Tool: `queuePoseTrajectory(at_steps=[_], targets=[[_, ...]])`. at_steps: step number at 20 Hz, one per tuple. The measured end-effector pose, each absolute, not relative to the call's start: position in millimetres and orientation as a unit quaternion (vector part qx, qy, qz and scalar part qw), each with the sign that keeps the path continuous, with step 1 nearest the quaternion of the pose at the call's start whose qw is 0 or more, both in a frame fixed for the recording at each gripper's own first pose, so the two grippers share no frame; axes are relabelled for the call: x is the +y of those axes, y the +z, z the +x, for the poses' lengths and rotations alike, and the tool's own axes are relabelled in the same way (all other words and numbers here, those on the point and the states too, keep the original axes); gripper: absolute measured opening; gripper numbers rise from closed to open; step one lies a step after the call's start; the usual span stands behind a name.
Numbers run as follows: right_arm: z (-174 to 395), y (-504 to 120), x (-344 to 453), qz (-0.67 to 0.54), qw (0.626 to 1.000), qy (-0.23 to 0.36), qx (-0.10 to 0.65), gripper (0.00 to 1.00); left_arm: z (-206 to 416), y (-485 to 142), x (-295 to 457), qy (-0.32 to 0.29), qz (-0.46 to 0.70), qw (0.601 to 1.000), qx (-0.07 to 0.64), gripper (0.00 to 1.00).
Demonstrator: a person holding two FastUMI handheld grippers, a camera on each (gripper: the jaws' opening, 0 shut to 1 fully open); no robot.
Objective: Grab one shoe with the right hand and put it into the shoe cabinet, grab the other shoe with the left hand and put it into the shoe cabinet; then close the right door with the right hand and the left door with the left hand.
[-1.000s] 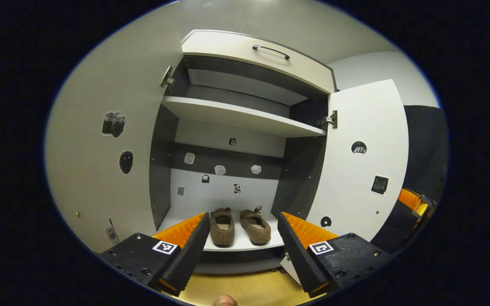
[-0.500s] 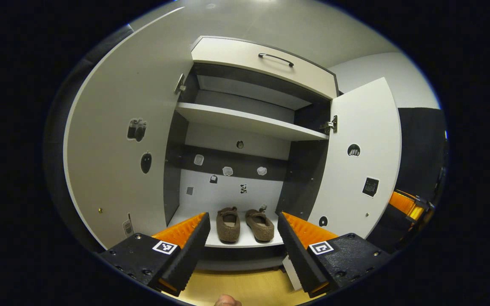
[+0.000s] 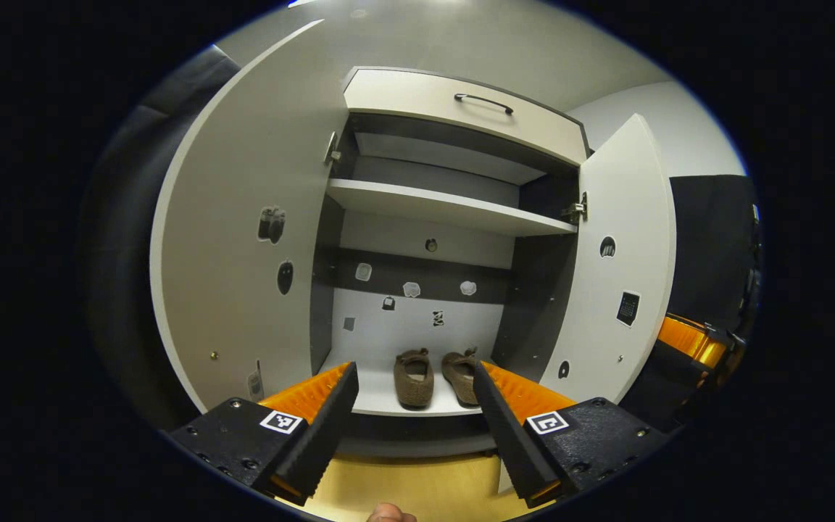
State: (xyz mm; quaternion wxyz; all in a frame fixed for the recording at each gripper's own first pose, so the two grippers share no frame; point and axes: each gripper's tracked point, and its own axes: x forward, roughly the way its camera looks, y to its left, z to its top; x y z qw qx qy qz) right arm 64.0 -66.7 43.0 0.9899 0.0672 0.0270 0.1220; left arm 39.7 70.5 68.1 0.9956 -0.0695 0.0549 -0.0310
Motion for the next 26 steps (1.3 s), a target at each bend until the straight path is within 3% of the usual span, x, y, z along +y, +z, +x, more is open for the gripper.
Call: queuePoseTrajectory(at_steps=[1,2,11,12,13,14,15,16,17,23,24,25,26], targets=[[66,43,-63,0.068,0.989,0.127,0.027,0.86,40,68,72,-0.028,-0.069,0.996,0.054,0.93],[68,41,-58,0.07,0.988,0.133,0.029,0.81,39,69,74,-0.025,-0.069,0.996,0.053,0.96],[92,34,-11,0.086,0.98,0.174,0.044,0.82,42,68,88,-0.012,-0.062,0.996,0.055,0.96],[95,32,-3,0.088,0.978,0.181,0.049,0.82,42,67,90,-0.01,-0.063,0.996,0.056,0.93],[100,30,5,0.088,0.978,0.183,0.052,0.86,41,67,93,-0.008,-0.064,0.996,0.056,0.94],[105,28,12,0.088,0.977,0.186,0.054,0.82,42,68,96,-0.005,-0.064,0.996,0.055,0.96],[111,27,18,0.089,0.977,0.187,0.056,0.82,42,68,100,-0.003,-0.065,0.996,0.055,0.93],[117,24,21,0.09,0.977,0.186,0.057,0.82,44,68,102,0.0,-0.064,0.996,0.055,0.96],[122,22,24,0.092,0.977,0.185,0.058,0.82,45,66,105,0.003,-0.064,0.996,0.054,0.93],[136,11,41,0.094,0.976,0.186,0.069,0.82,45,68,122,0.011,-0.068,0.996,0.055,0.96],[138,9,42,0.092,0.976,0.186,0.07,0.86,46,67,124,0.011,-0.069,0.996,0.055,0.96],[139,9,43,0.091,0.976,0.186,0.07,0.82,47,67,125,0.012,-0.07,0.996,0.055,0.93],[140,9,44,0.093,0.976,0.186,0.069,0.86,49,66,127,0.013,-0.071,0.996,0.055,0.94]])
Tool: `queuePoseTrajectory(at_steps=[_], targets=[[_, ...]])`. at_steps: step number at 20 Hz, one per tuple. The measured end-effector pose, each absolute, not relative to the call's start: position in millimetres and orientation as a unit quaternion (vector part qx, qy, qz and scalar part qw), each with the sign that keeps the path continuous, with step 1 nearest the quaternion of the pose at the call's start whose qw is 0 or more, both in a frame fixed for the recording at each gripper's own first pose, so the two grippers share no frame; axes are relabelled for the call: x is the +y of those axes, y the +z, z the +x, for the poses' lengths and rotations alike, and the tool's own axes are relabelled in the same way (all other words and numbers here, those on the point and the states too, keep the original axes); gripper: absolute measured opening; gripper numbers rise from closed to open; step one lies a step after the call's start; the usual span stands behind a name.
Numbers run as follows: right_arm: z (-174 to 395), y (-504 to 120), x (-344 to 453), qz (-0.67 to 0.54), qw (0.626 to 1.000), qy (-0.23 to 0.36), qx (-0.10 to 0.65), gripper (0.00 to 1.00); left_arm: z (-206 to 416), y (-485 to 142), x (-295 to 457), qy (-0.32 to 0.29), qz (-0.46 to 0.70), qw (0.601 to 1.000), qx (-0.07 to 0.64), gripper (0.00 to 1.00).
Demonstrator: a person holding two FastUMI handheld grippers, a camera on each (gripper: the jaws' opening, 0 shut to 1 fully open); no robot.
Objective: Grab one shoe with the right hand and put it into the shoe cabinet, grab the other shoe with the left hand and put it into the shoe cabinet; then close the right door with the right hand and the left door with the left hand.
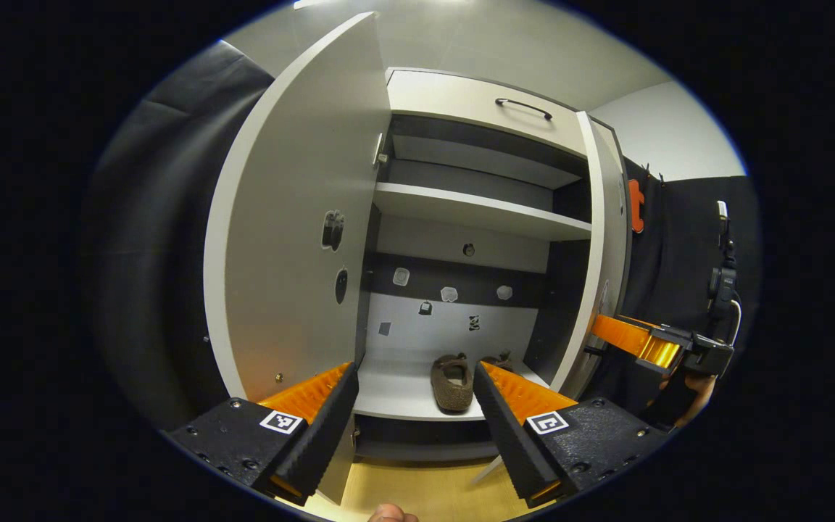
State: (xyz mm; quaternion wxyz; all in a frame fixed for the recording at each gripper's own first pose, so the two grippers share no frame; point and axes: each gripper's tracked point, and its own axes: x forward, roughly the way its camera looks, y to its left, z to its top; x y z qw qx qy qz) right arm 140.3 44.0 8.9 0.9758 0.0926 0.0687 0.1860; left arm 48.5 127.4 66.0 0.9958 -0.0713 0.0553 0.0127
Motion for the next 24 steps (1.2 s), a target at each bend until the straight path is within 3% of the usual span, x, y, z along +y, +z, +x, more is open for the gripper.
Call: queuePoseTrajectory(at_steps=[2,14,15,16,19,22,24], targets=[[144,8,45,0.094,0.975,0.186,0.071,0.82,51,64,129,0.012,-0.074,0.996,0.055,0.93],[174,1,61,0.114,0.974,0.181,0.082,0.82,29,87,125,-0.019,-0.086,0.995,0.035,0.93],[176,0,62,0.115,0.973,0.18,0.082,0.86,24,90,124,-0.022,-0.082,0.996,0.035,0.94],[179,0,62,0.115,0.974,0.177,0.082,0.81,19,95,124,-0.022,-0.077,0.996,0.033,0.95],[182,-1,62,0.106,0.978,0.164,0.079,0.85,2,110,126,-0.017,-0.07,0.997,0.023,0.93],[189,-2,63,0.105,0.98,0.152,0.075,0.82,-10,121,133,-0.005,-0.072,0.997,0.011,0.96],[192,-3,64,0.105,0.981,0.145,0.073,0.85,-22,128,146,0.013,-0.071,0.997,0.003,0.92]])
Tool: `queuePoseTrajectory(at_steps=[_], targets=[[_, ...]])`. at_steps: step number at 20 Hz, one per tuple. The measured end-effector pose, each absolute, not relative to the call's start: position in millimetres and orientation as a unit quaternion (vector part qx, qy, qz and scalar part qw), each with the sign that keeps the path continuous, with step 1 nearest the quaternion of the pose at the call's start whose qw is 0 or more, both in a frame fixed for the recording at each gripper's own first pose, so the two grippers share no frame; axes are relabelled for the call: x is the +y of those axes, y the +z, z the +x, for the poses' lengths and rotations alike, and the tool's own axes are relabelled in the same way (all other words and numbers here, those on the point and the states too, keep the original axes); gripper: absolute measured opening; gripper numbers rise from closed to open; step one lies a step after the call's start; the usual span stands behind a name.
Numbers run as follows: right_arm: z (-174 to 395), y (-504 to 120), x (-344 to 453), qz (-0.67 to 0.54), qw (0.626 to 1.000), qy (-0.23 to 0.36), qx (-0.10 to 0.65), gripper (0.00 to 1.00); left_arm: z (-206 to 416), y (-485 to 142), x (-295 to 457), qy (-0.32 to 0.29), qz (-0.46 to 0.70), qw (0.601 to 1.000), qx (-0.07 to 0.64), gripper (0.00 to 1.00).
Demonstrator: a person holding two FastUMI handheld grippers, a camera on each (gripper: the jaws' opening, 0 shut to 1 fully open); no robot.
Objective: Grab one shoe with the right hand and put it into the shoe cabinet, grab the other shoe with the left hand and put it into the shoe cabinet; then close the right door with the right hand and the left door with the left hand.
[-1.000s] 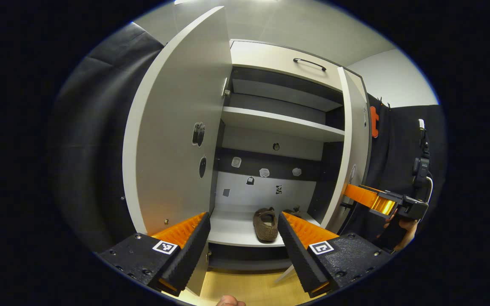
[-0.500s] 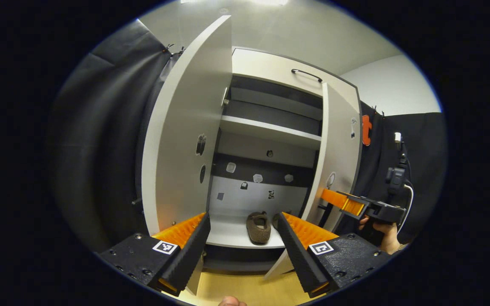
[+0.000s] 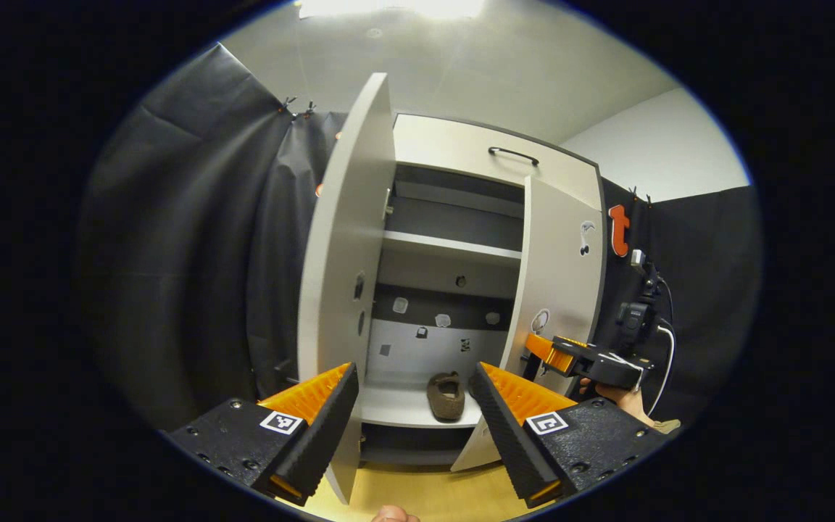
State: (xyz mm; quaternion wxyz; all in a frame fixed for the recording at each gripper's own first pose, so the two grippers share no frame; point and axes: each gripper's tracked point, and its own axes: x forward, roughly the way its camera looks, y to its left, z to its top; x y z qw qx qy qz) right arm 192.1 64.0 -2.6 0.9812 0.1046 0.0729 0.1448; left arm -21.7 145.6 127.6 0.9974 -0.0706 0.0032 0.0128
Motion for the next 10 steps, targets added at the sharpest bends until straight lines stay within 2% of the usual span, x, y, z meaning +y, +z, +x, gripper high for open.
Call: queuePoseTrajectory(at_steps=[1,2,3,7,8,10], targets=[[195,-3,64,0.104,0.982,0.141,0.072,0.85,-27,129,153,0.024,-0.07,0.997,0.001,0.96],[196,-3,65,0.103,0.983,0.138,0.07,0.82,-32,131,162,0.037,-0.071,0.997,-0.003,0.94],[197,-4,65,0.103,0.983,0.135,0.07,0.85,-36,133,173,0.051,-0.073,0.996,-0.007,0.92],[201,-4,66,0.104,0.985,0.123,0.066,0.85,-64,140,216,0.112,-0.075,0.991,-0.02,0.93],[202,-5,67,0.103,0.985,0.121,0.065,0.82,-68,141,229,0.127,-0.074,0.989,-0.023,0.92],[206,-6,66,0.103,0.986,0.115,0.065,0.85,-74,140,253,0.155,-0.074,0.985,-0.026,0.92]])
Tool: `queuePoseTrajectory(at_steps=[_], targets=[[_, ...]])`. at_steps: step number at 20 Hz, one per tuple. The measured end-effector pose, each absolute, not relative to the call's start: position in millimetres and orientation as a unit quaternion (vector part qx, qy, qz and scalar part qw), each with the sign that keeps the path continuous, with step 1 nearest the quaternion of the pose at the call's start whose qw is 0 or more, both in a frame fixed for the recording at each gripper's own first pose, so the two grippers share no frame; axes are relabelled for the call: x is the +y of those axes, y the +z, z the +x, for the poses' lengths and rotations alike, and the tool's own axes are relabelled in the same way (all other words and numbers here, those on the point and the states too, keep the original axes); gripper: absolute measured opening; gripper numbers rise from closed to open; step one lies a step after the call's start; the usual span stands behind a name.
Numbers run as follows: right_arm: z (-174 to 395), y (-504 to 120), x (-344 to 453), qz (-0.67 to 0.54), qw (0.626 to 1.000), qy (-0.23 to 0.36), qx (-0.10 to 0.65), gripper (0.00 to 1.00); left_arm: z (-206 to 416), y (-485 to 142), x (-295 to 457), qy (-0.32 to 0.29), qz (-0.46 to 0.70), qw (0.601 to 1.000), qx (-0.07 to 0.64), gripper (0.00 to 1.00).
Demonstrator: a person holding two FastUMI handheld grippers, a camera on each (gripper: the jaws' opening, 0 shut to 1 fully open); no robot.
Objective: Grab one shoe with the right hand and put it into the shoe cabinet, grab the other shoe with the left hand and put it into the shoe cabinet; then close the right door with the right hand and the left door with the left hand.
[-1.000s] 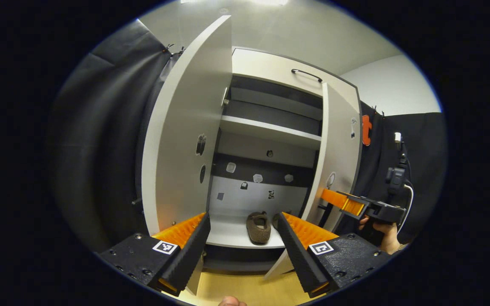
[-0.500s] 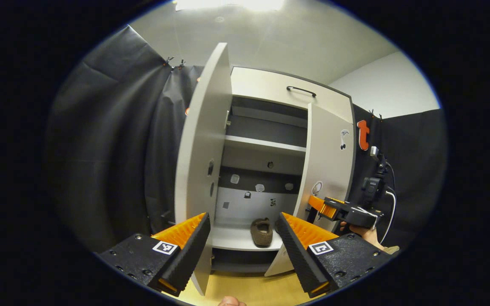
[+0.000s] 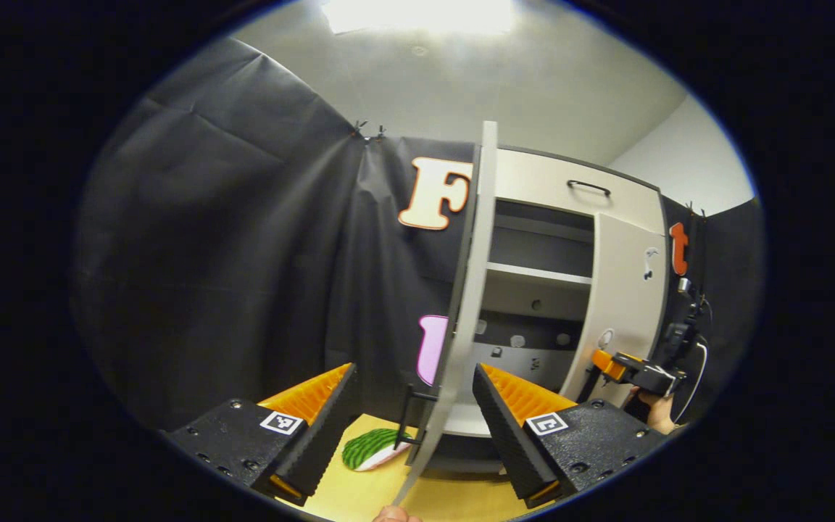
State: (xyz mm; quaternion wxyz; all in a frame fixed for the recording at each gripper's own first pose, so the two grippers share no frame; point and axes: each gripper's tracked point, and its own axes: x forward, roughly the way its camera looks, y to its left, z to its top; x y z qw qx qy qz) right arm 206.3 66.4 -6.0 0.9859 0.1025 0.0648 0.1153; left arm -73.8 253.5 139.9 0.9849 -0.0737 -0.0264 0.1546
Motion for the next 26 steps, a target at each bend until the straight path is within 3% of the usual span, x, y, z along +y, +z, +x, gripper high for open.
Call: queuePoseTrajectory(at_steps=[2,3,7,9,10,13,15,17,20,21,22,23,26], targets=[[205,-6,66,0.104,0.986,0.113,0.066,0.85,-67,134,269,0.168,-0.076,0.982,-0.027,0.96],[205,-6,67,0.104,0.986,0.114,0.067,0.85,-60,131,275,0.165,-0.079,0.983,-0.027,0.93],[200,7,57,0.102,0.988,0.107,0.051,0.84,-30,111,281,0.141,-0.094,0.985,-0.012,0.96],[197,16,49,0.102,0.989,0.101,0.039,0.81,-20,106,275,0.122,-0.094,0.988,-0.007,0.93],[194,19,46,0.103,0.989,0.1,0.038,0.84,-19,109,273,0.12,-0.091,0.988,-0.01,0.96],[189,26,36,0.105,0.989,0.097,0.036,0.85,-20,111,269,0.107,-0.106,0.989,-0.008,0.95],[183,32,31,0.108,0.989,0.096,0.032,0.82,-18,109,264,0.094,-0.125,0.988,-0.005,0.95],[179,39,26,0.115,0.988,0.096,0.027,0.85,-16,108,255,0.078,-0.133,0.988,-0.002,0.95],[174,49,19,0.122,0.988,0.093,0.019,0.81,-10,108,231,0.04,-0.127,0.991,0.005,0.94],[172,52,14,0.122,0.988,0.091,0.016,0.88,-6,108,220,0.026,-0.127,0.992,0.007,0.94],[172,54,11,0.121,0.989,0.088,0.014,0.81,-3,108,209,0.012,-0.127,0.992,0.01,0.94],[169,55,6,0.119,0.989,0.085,0.013,0.88,2,108,199,-0.001,-0.128,0.992,0.011,0.94],[163,58,-11,0.11,0.991,0.073,0.01,0.89,19,108,171,-0.031,-0.128,0.991,0.013,0.95]])
